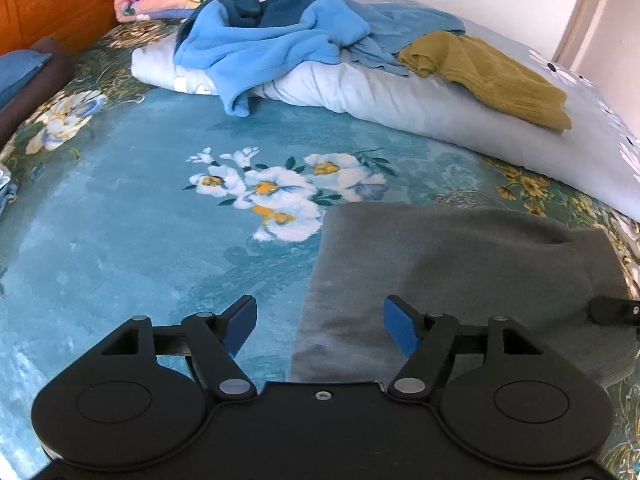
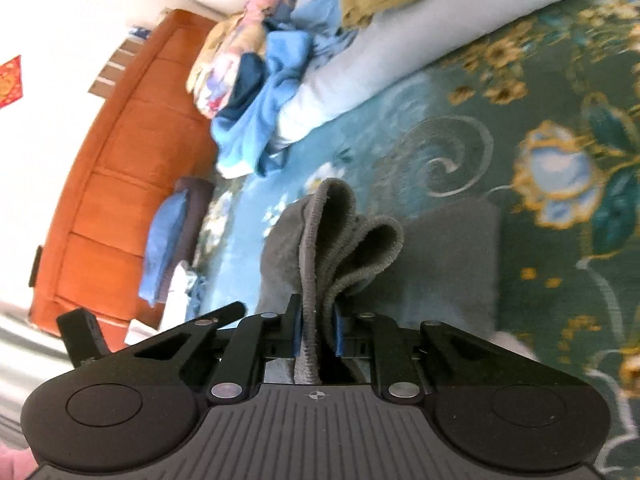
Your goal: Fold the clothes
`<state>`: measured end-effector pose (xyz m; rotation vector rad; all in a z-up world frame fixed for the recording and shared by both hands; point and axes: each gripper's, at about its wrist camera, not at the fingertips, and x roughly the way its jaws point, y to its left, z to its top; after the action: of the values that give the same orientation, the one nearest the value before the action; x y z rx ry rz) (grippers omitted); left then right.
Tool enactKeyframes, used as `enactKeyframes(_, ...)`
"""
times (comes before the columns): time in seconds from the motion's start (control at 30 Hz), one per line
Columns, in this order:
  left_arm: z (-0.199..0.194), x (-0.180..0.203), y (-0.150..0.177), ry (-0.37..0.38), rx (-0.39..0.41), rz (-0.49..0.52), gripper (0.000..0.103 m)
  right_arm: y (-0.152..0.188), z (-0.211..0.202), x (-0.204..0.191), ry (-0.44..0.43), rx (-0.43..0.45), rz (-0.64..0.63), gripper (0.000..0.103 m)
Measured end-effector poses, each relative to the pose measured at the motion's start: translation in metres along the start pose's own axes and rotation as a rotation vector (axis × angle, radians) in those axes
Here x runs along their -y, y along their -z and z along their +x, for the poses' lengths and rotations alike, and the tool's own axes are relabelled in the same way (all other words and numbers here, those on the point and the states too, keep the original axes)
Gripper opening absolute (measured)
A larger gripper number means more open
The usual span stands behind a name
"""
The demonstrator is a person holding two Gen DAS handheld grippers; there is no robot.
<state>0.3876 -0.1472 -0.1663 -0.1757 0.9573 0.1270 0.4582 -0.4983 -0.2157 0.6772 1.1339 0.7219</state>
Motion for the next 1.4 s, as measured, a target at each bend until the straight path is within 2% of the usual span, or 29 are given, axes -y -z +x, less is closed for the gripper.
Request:
enactKeyframes(0.1, 0.005, 0.002, 0.002, 0.008, -0.009, 0.012, 0.068, 0.002, -0.003, 0.017, 0.084, -0.008, 0.021, 0.012)
enactKeyframes(0.23, 0.017, 0.003, 0.007, 0.004, -0.037, 0.028, 0.068, 0.008, 0.01, 0.038, 0.145, -0.054, 0.045, 0.013)
enactKeyframes(0.47, 0.025, -0.003, 0.01, 0.008, -0.049, 0.028, 0.069, 0.005, 0.018, 0.033, 0.174, -0.11, -0.014, 0.021)
enactKeyframes(0.57, 0.019, -0.006, 0.005, 0.02, -0.023, 0.022, 0.069, 0.0, 0.008, 0.016, 0.191, -0.114, -0.094, 0.039)
enactKeyframes(0.63, 0.013, -0.008, -0.001, 0.033, -0.002, 0.014, 0.069, -0.004, -0.002, 0.006, 0.2, -0.11, -0.136, 0.044)
enactKeyframes(0.83, 0.002, 0.005, -0.023, 0.089, 0.051, 0.108, 0.078, -0.023, -0.025, -0.036, 0.364, -0.009, -0.35, 0.044)
enactKeyframes(0.93, 0.004, 0.021, -0.026, 0.115, 0.05, 0.19, 0.079, -0.025, -0.005, -0.062, 0.42, -0.043, -0.496, 0.043)
enactKeyframes(1.03, 0.008, 0.037, -0.024, 0.145, 0.042, 0.246, 0.079, -0.019, 0.018, -0.076, 0.411, -0.089, -0.567, 0.037)
enactKeyframes(1.07, 0.01, 0.04, -0.023, 0.156, 0.037, 0.249, 0.077, -0.017, 0.026, -0.077, 0.404, -0.108, -0.571, 0.029)
enactKeyframes(1.13, 0.015, 0.044, -0.02, 0.171, 0.02, 0.234, 0.071, -0.013, 0.036, -0.078, 0.415, -0.135, -0.58, 0.027)
enactKeyframes(1.17, 0.018, 0.045, -0.019, 0.18, 0.009, 0.227, 0.058, -0.012, 0.038, -0.077, 0.424, -0.142, -0.58, 0.019)
enactKeyframes(1.2, 0.021, 0.045, -0.017, 0.189, -0.001, 0.22, 0.052, -0.011, 0.04, -0.075, 0.434, -0.149, -0.578, 0.011)
enactKeyframes(1.23, 0.024, 0.045, -0.016, 0.191, -0.011, 0.214, 0.044, -0.01, 0.043, -0.074, 0.443, -0.156, -0.576, 0.01)
enactKeyframes(1.27, 0.027, 0.045, -0.014, 0.193, -0.02, 0.208, 0.031, -0.01, 0.044, -0.073, 0.448, -0.161, -0.573, 0.007)
enactKeyframes(1.33, 0.034, 0.044, -0.012, 0.189, -0.035, 0.199, 0.018, -0.011, 0.046, -0.07, 0.455, -0.17, -0.566, 0.007)
enactKeyframes(1.4, 0.04, 0.043, -0.01, 0.18, -0.041, 0.191, 0.018, -0.012, 0.048, -0.067, 0.462, -0.178, -0.559, 0.007)
